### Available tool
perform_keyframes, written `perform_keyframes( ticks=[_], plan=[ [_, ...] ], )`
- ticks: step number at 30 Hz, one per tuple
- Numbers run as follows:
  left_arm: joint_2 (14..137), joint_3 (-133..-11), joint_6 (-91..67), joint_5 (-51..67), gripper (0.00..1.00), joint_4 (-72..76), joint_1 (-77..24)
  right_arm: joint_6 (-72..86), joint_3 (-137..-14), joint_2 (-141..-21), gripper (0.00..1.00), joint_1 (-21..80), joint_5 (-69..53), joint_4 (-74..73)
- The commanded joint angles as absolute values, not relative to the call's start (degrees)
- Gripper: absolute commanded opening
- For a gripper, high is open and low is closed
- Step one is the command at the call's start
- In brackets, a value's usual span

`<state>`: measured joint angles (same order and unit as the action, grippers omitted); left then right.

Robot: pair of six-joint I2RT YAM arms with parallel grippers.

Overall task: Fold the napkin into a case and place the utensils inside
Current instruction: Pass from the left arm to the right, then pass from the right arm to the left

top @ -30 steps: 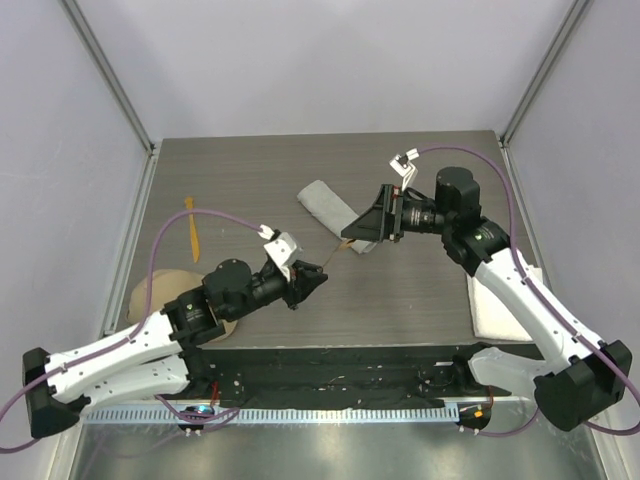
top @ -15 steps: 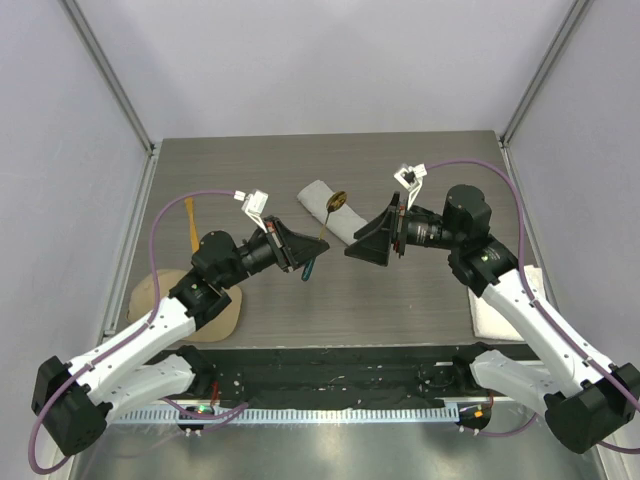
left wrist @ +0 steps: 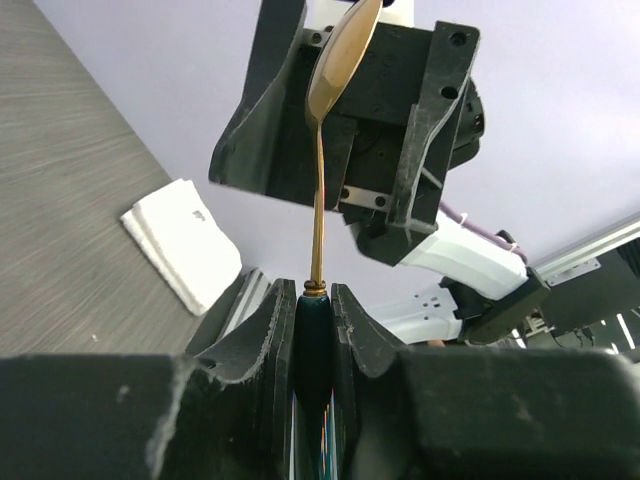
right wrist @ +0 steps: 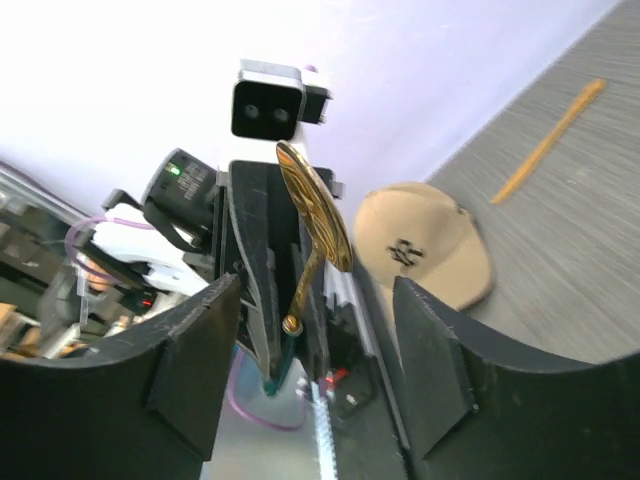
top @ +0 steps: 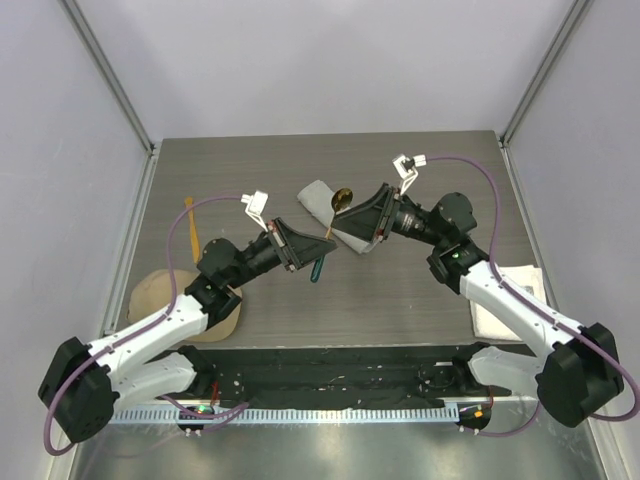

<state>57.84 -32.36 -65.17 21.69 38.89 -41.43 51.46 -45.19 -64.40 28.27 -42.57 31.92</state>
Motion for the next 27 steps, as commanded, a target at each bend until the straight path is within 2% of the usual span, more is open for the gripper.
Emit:
perform_keyframes(
  ticks=[1, 4, 5, 6, 7, 8, 9, 10, 14, 16, 18, 19, 23, 24, 27],
  plan=[
    [58.44, -33.13, -66.97, 22.33, 0.00, 46.84, -41.04, 56.86, -45.09, -66.70, 0.59, 31.28, -40.26, 44.90],
    [59.50, -33.31, -67.50, 22.59, 0.00, 48.34, -41.13, 57.30, -45.53, -68.72, 0.46, 32.95, -39.29, 44.65],
    [59.85, -33.48, -67.41, 22.33, 0.00, 47.47, -41.22, 58.17, -45.96, -69.43, 0.19, 33.05, -39.29, 45.26],
    [59.85, -33.31, -66.80, 22.32, 0.00, 47.11, -41.13, 59.05, -46.31, -70.30, 0.07, 33.05, -39.46, 46.13],
    [59.94, -33.31, -66.36, 22.50, 0.01, 46.67, -41.22, 60.19, -46.75, -71.53, 0.01, 32.96, -40.16, 46.40],
    [59.59, -33.31, -65.75, 22.33, 0.07, 44.06, -41.13, 60.12, -47.37, -71.89, 0.01, 32.96, -40.43, 45.45],
    [57.76, -33.92, -62.96, 22.15, 0.18, 41.16, -40.87, 59.42, -48.59, -71.98, 0.01, 32.96, -40.43, 40.83],
    [56.53, -34.62, -61.02, 21.89, 0.33, 37.30, -40.78, 57.85, -49.39, -71.98, 0.01, 32.61, -40.78, 37.48],
    [50.81, -43.31, -44.07, 20.22, 0.44, 5.82, -38.50, 45.91, -53.86, -72.68, 0.01, 29.89, -48.82, 21.30],
    [53.59, -52.53, -36.70, 21.87, 0.54, -4.78, -35.09, 41.07, -55.45, -72.95, 0.01, 29.88, -51.15, 11.38],
    [57.11, -61.47, -34.11, 26.78, 0.70, -14.92, -31.83, 36.13, -55.81, -72.16, 0.01, 29.88, -55.97, 6.35],
    [60.61, -63.70, -33.32, 31.85, 0.84, -16.86, -29.29, 35.08, -55.64, -71.81, 0.01, 29.80, -57.81, 5.20],
    [67.91, -70.57, -35.57, 46.38, 0.84, -15.33, -25.23, 27.52, -56.87, -69.79, 0.01, 30.06, -59.85, -6.66],
    [69.24, -71.45, -35.77, 49.19, 0.79, -14.60, -25.22, 26.99, -56.69, -69.18, 0.01, 30.06, -60.11, -8.07],
    [73.38, -73.65, -35.16, 55.36, 0.74, -15.73, -25.40, 26.98, -55.64, -68.47, 0.01, 30.06, -60.56, -9.14]
  ],
)
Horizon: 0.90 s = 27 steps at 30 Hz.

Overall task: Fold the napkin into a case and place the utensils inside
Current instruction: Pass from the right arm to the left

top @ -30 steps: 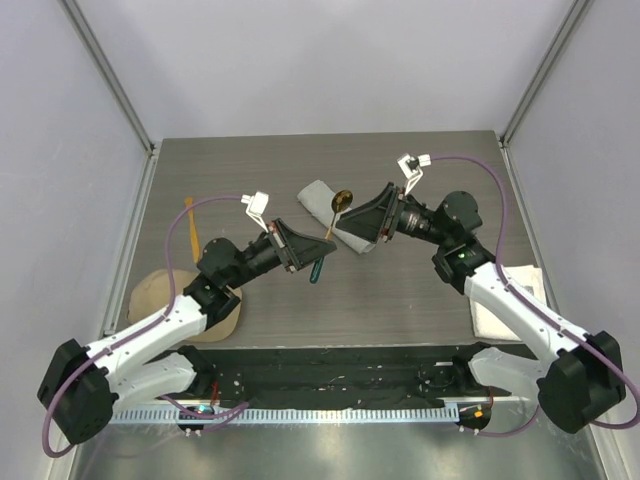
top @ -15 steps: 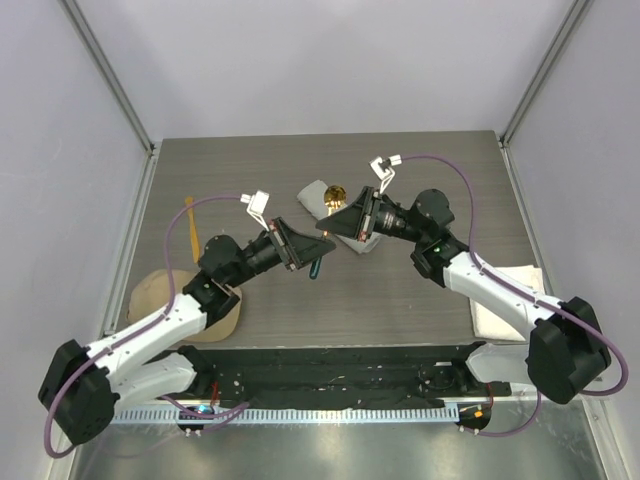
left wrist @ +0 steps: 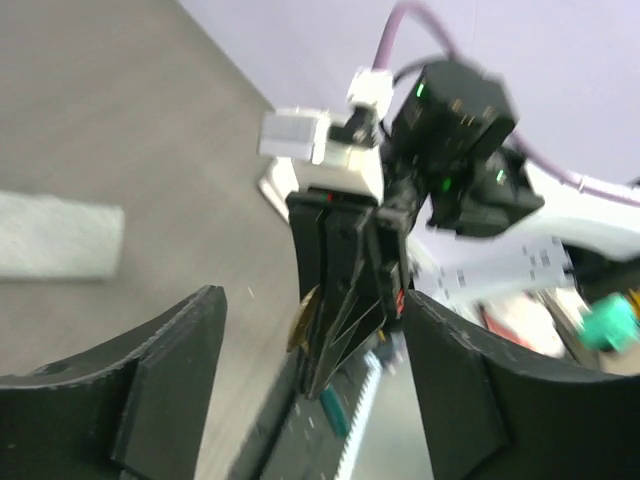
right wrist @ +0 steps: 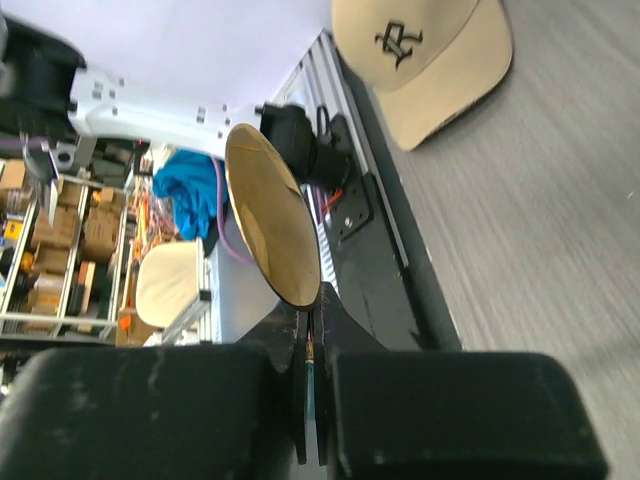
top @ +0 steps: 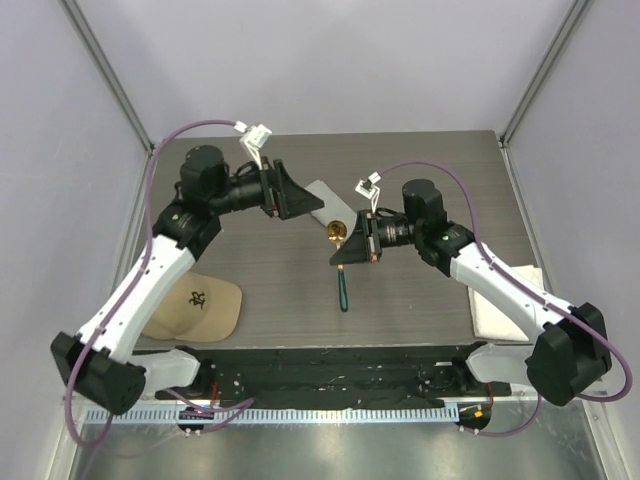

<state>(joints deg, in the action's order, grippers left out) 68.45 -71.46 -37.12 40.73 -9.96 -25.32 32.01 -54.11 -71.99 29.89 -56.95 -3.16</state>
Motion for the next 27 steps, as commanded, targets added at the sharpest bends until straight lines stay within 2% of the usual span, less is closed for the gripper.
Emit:
perform_keyframes(
  ticks=[1, 8, 13, 17, 20, 21, 22, 24, 25, 27],
  plan=[
    [73.74, -73.57, -34.90, 56.50, 0.73, -15.56, -25.57, 26.98, -55.37, -68.64, 0.01, 30.06, -60.90, -9.23],
    [77.60, -72.77, -31.12, 59.68, 0.71, -17.23, -28.74, 26.81, -56.34, -69.87, 0.01, 30.23, -63.19, -9.67],
    [79.54, -74.26, -30.59, 59.07, 0.65, -17.57, -32.52, 26.81, -57.21, -71.45, 0.01, 30.32, -64.33, -9.67],
    [81.12, -76.02, -27.61, 58.01, 0.52, -21.61, -33.66, 27.16, -58.09, -71.81, 0.01, 30.41, -65.04, -9.67],
    [82.35, -78.30, -24.00, 56.60, 0.33, -26.18, -33.75, 27.33, -58.45, -72.07, 0.01, 30.41, -64.95, -9.49],
    [82.35, -79.01, -22.60, 53.56, 0.15, -28.89, -33.66, 27.51, -58.53, -71.90, 0.01, 30.41, -64.60, -9.58],
    [81.83, -79.88, -20.93, 51.70, 0.08, -29.61, -33.49, 27.60, -58.36, -71.89, 0.04, 30.41, -63.82, -9.67],
    [81.39, -79.98, -21.61, 50.63, 0.00, -28.40, -30.44, 27.69, -58.01, -71.81, 0.16, 29.45, -59.71, -12.21],
    [80.95, -79.11, -22.84, 49.67, 0.00, -26.82, -28.84, 27.51, -57.31, -71.63, 0.31, 29.01, -58.20, -13.35],
    [80.33, -77.61, -27.15, 48.00, 0.00, -21.39, -24.62, 26.72, -56.26, -69.89, 0.45, 27.35, -51.47, -17.13]
  ],
)
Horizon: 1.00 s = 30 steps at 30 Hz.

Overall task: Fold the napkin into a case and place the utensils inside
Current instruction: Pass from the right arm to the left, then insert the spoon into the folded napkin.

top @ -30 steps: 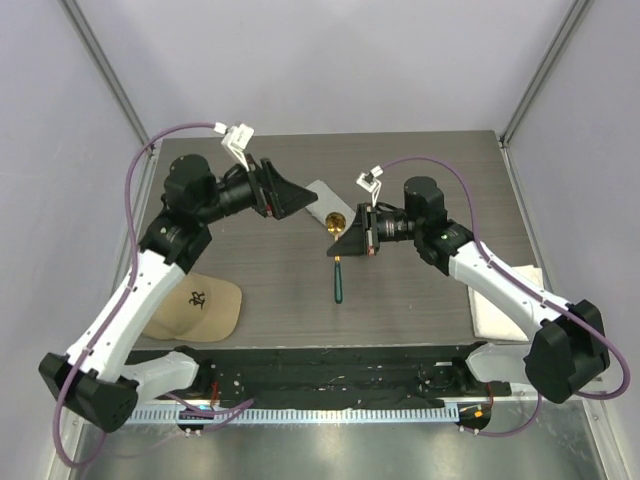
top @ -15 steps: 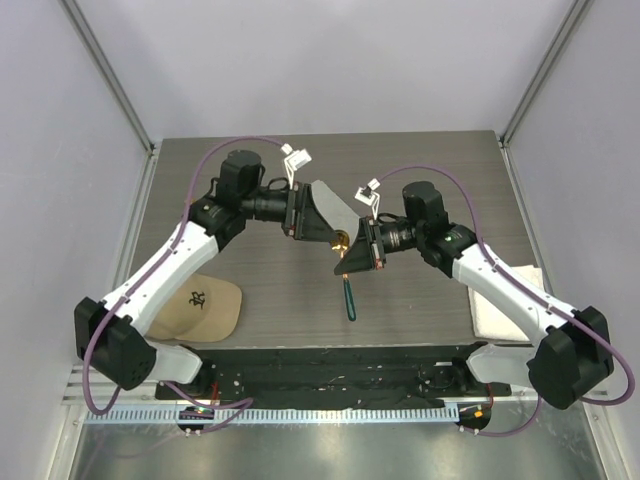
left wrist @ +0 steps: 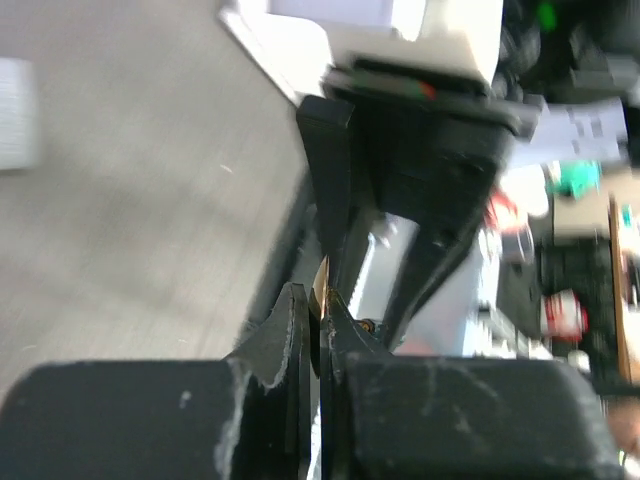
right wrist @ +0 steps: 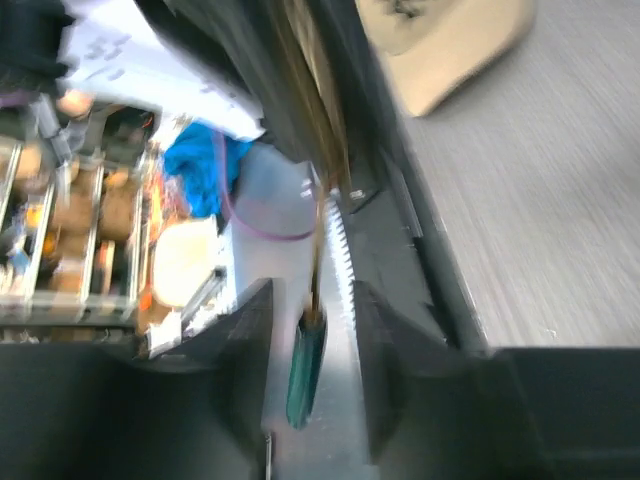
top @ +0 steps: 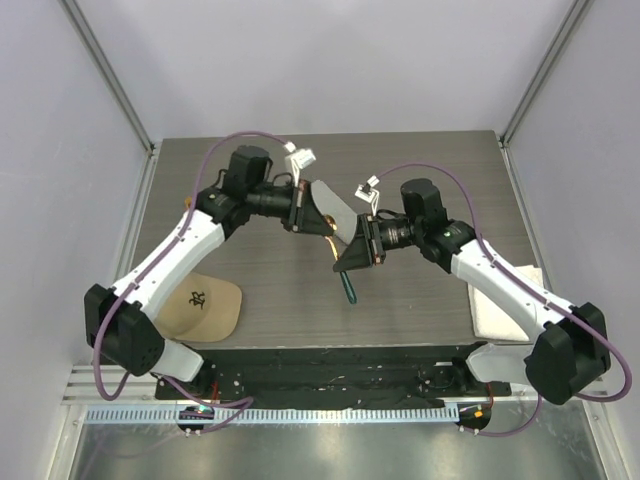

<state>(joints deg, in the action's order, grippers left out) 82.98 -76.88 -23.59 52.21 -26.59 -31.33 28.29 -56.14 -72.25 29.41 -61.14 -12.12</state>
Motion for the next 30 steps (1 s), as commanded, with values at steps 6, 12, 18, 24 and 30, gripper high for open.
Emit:
perform_keyframes(
  ticks=[6, 12, 18, 24, 30],
  plan=[
    [79.27, -69.62, -29.89, 30.87, 0.00, -4.69, -21.88, 30.40, -52.21, -66.63, 0.63, 19.52, -29.39, -26.97],
    [96.02, -73.20, -32.51, 31.46, 0.00, 12.19, -18.38, 36.73, -50.71, -71.53, 0.65, 13.63, -20.39, -25.93],
    [115.09, -89.94, -30.33, 39.01, 0.00, 11.09, -14.68, 39.11, -48.09, -76.90, 0.45, 11.08, -21.18, -23.47],
    [126.37, -104.39, -30.76, 44.11, 0.00, 9.67, -12.22, 41.22, -45.09, -81.91, 0.30, 9.84, -25.40, -16.01],
    [134.03, -114.60, -24.44, 47.81, 0.00, 0.28, -11.43, 40.34, -45.97, -86.65, 0.27, 9.76, -29.26, -13.11]
  ],
)
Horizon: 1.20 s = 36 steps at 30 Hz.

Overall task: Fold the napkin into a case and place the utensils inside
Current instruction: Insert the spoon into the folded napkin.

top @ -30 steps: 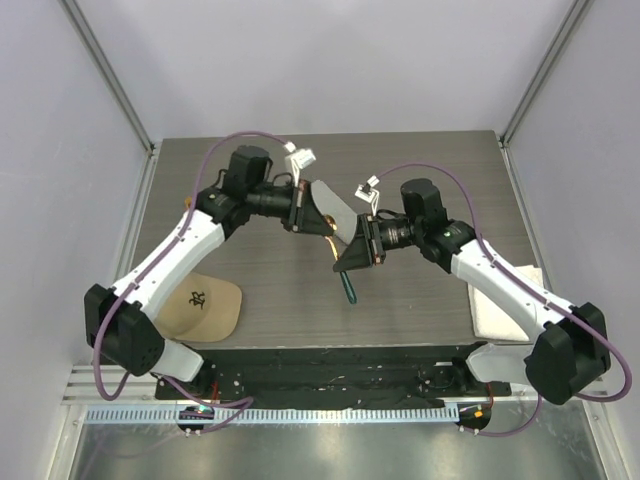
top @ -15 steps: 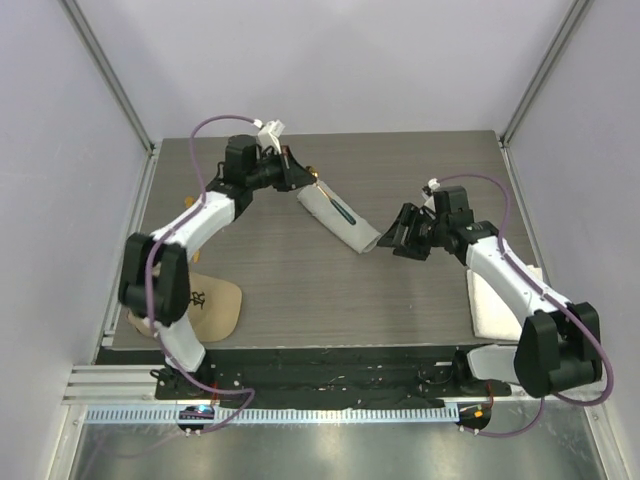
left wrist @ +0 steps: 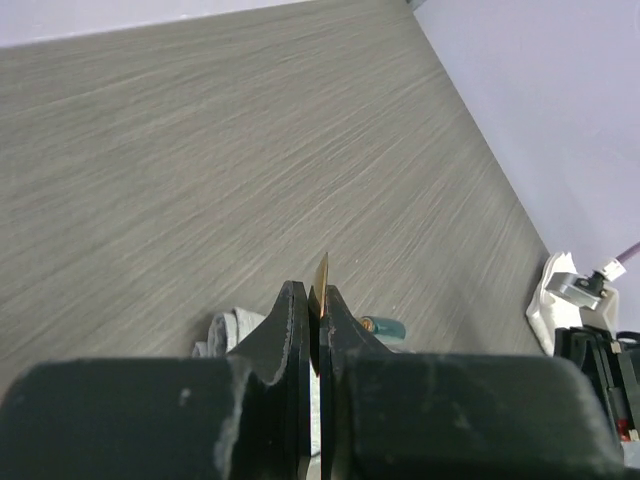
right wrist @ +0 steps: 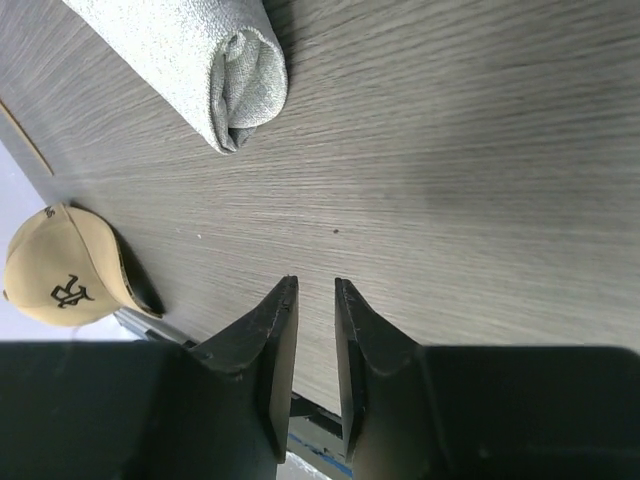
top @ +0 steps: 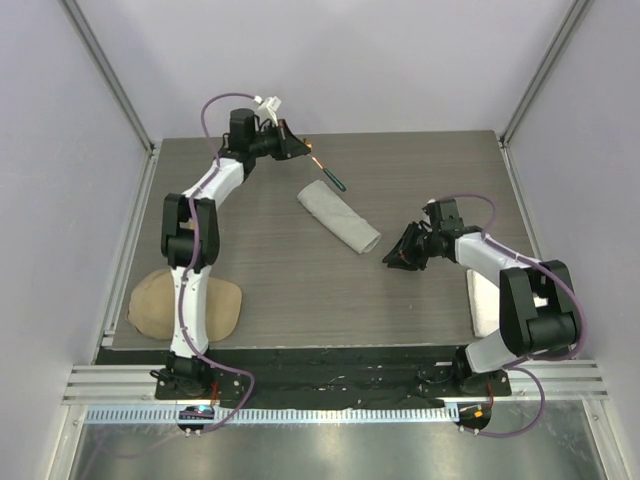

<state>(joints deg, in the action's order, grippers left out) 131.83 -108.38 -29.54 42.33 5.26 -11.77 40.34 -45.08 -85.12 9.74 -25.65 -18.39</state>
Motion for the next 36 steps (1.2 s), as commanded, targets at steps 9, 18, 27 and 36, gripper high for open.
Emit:
perform_keyframes(
  ticks=[9, 18, 27, 36],
  plan=[
    [136.32, -111.37, -24.16, 49.83, 0.00, -0.27, -10.81, 41.92, -44.92, -89.30, 0.23, 9.84, -30.41, -9.33],
    [137.81, -110.04, -26.72, 51.23, 0.00, 5.01, -10.90, 42.19, -43.86, -91.23, 0.22, 9.84, -30.32, -6.86],
    [139.30, -110.65, -27.86, 53.08, 0.00, 3.95, -10.99, 47.02, -43.50, -94.91, 0.21, 9.93, -31.11, -1.06],
    [140.18, -111.70, -29.28, 55.10, 0.00, 3.63, -10.46, 47.20, -46.05, -97.82, 0.19, 10.02, -31.64, -0.26]
  ],
)
